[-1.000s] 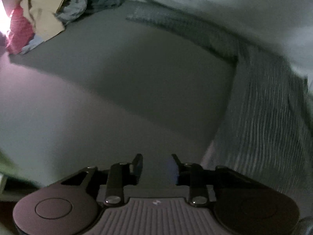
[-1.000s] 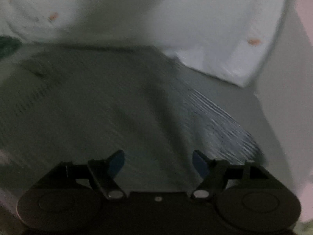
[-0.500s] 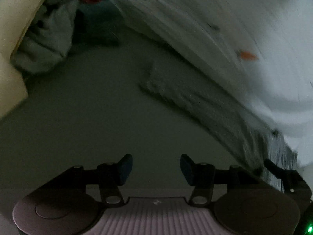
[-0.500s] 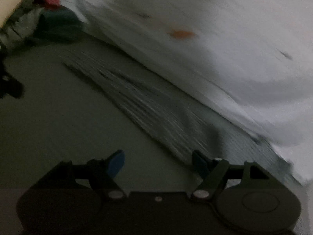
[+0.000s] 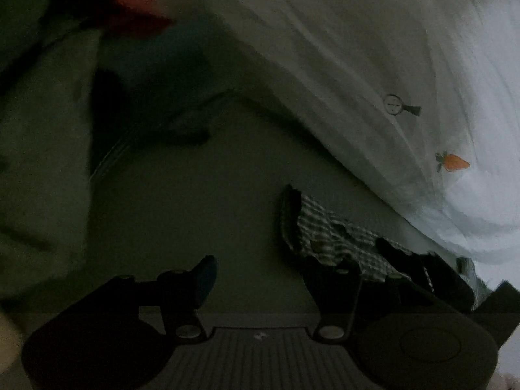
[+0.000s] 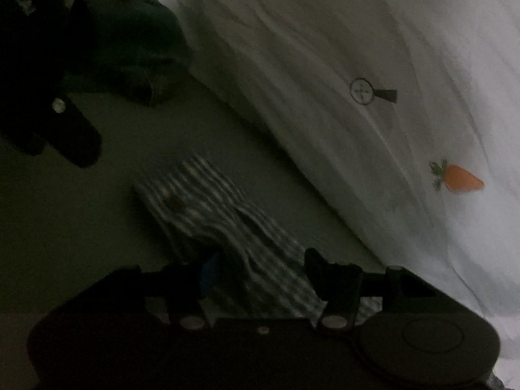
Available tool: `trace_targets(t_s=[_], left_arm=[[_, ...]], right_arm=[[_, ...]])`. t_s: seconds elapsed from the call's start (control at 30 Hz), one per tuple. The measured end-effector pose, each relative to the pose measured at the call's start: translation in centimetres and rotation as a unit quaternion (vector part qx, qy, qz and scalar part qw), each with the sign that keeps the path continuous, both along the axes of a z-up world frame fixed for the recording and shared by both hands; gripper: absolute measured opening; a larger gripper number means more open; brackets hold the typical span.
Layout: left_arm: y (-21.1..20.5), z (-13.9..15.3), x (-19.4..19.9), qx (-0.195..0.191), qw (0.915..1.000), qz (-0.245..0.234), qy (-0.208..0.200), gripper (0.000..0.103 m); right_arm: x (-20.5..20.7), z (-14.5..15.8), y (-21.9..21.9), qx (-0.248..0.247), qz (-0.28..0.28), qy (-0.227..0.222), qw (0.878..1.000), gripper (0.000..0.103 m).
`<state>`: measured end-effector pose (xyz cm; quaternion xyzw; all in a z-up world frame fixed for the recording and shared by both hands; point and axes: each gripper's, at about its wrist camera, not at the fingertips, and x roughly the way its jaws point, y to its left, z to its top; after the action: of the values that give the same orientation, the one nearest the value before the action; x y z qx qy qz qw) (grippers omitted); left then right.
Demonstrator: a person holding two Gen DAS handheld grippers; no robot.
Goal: Fold clothes
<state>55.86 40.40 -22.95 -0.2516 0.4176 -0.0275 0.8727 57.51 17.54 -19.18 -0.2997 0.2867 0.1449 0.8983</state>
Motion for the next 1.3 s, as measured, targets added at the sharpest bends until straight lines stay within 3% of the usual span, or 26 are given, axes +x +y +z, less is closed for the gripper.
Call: trace_targets(t_s=[0.07, 0.1, 0.13, 0.2, 0.27, 0.33, 0.4, 0.5, 0.63, 0.7, 0.77, 0.83, 0.87, 0.93, 0.97, 1.13, 1.23, 1.3], left_arm=[[-0.1, 0.6, 1.0, 0.008, 0.9997, -0.015, -0.018, 0.06], [-0.1, 1.0, 1.2, 0.008, 0.9994, -0.02, -0.027, 0.06], [0.0, 1.4, 1.5, 0.005, 0.999, -0.025, -0.038, 0.06], [0.4, 2.4, 2.0, -0.001, 0.9978, -0.031, -0.059, 0.06], [0.7, 3.4, 2.3, -0.002, 0.9966, -0.034, -0.075, 0.06], [1.2, 4.6, 2.2, 0.003, 0.9953, -0.038, -0.089, 0.06], [1.9, 6.1, 1.8, 0.008, 0.9934, -0.038, -0.108, 0.06], [3.5, 8.8, 0.8, 0.001, 0.9892, -0.023, -0.145, 0.061], [5.9, 11.6, -0.6, -0.013, 0.9825, 0.002, -0.186, 0.071], [6.6, 12.2, -1.3, 0.0, 0.9808, 0.013, -0.195, 0.074], [6.6, 12.3, -1.8, 0.017, 0.982, 0.018, -0.187, 0.075], [6.4, 12.2, -2.5, 0.028, 0.9842, 0.015, -0.174, 0.075], [6.2, 12.3, -3.1, 0.03, 0.9851, 0.011, -0.169, 0.075], [5.2, 12.2, -4.1, 0.021, 0.9871, 0.005, -0.159, 0.077], [4.7, 12.1, -4.6, 0.014, 0.9882, 0.001, -0.153, 0.078], [1.0, 11.3, -7.0, -0.033, 0.9915, -0.028, -0.123, 0.078], [-2.2, 10.9, -8.5, -0.033, 0.9926, -0.051, -0.105, 0.079], [-4.7, 10.3, -9.6, -0.022, 0.9937, -0.065, -0.089, 0.082]], right_arm=[[1.1, 0.1, 0.3, 0.019, -0.007, 0.011, 1.0, 0.041], [1.6, 0.1, 0.5, 0.029, -0.011, 0.017, 0.999, 0.017], [2.5, 0.2, 0.5, 0.06, -0.026, 0.041, 0.997, 0.004], [3.1, 0.6, 0.1, 0.119, -0.077, 0.07, 0.987, 0.002], [4.1, 1.1, -1.2, 0.199, -0.13, 0.109, 0.965, 0.002], [5.2, 1.5, -2.9, 0.294, -0.181, 0.157, 0.925, 0.002], [6.4, 1.9, -4.5, 0.384, -0.23, 0.202, 0.871, 0.002], [7.2, 3.3, -2.5, 0.425, -0.208, 0.218, 0.854, 0.002], [7.8, 5.7, 3.6, 0.467, -0.137, 0.238, 0.84, 0.002], [7.8, 6.5, 6.2, 0.463, -0.109, 0.237, 0.847, 0.003], [7.7, 6.5, 8.2, 0.428, -0.108, 0.241, 0.865, 0.011], [7.3, 5.8, 8.6, 0.409, -0.111, 0.261, 0.867, 0.019], [6.9, 5.8, 8.2, 0.41, -0.113, 0.269, 0.864, 0.026], [5.6, 6.1, 6.4, 0.409, -0.121, 0.269, 0.864, 0.062], [4.6, 6.6, 5.0, 0.409, -0.12, 0.264, 0.865, 0.065], [-2.5, 8.9, -3.9, 0.393, -0.136, 0.236, 0.878, 0.073], [-9.0, 9.8, -10.3, 0.329, -0.169, 0.202, 0.907, 0.073], [-14.4, 9.4, -13.8, 0.247, -0.198, 0.182, 0.931, 0.072]])
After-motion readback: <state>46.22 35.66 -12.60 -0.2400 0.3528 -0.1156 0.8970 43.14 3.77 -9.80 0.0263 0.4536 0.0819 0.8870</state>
